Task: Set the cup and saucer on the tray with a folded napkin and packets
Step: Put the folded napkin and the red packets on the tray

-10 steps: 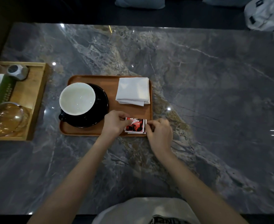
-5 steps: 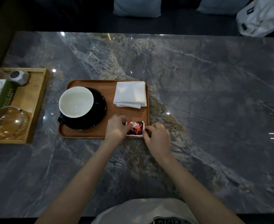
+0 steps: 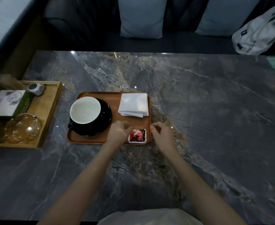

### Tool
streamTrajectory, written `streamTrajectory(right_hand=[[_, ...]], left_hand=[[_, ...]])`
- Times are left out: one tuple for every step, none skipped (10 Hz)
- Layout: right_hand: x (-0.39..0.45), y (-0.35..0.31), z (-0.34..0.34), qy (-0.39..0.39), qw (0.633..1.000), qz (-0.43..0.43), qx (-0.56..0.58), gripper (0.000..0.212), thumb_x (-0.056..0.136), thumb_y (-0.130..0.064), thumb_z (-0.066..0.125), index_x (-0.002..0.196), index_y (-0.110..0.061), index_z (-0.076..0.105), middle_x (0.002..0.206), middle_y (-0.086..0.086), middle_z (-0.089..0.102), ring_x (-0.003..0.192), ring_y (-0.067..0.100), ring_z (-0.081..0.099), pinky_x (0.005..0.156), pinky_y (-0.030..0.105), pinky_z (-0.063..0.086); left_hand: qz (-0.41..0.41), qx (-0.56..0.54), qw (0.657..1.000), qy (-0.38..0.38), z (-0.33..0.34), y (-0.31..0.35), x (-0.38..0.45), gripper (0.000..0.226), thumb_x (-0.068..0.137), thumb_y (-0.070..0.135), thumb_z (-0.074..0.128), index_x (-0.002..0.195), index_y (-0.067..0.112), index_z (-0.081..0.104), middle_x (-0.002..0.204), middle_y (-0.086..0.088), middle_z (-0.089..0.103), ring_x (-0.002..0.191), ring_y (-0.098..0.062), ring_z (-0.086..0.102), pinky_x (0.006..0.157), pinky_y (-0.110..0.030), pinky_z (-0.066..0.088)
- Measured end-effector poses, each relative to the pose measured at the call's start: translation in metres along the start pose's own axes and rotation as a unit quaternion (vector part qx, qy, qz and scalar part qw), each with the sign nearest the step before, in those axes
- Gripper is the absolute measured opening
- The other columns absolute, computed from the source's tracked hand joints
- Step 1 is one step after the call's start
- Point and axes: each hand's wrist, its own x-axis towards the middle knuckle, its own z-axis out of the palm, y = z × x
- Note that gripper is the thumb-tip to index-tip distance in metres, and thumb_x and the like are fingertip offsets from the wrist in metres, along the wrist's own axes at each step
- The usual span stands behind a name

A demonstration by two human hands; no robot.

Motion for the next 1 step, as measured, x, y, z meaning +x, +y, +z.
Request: streamTrajectory(right_hand=[[0.0094, -0.0223, -0.0376, 0.056, 0.979, 0.032, 0.195, 0.016, 0.090, -0.013, 0.055, 0.077, -0.014, 0.066, 0.069, -0.001, 0.064, 0.058, 0.004, 0.055, 0.059, 0.022, 0.042]], left_hand=[[0.007, -0.022, 0.999, 0.023, -0.0238, 0.0145, 0.0014, 0.028, 0.089, 0.026, 0.055, 0.104, 0.005, 0.068, 0.105, -0.015, 0.070, 0.096, -0.028, 0.063, 0.078, -0.031, 0.046]])
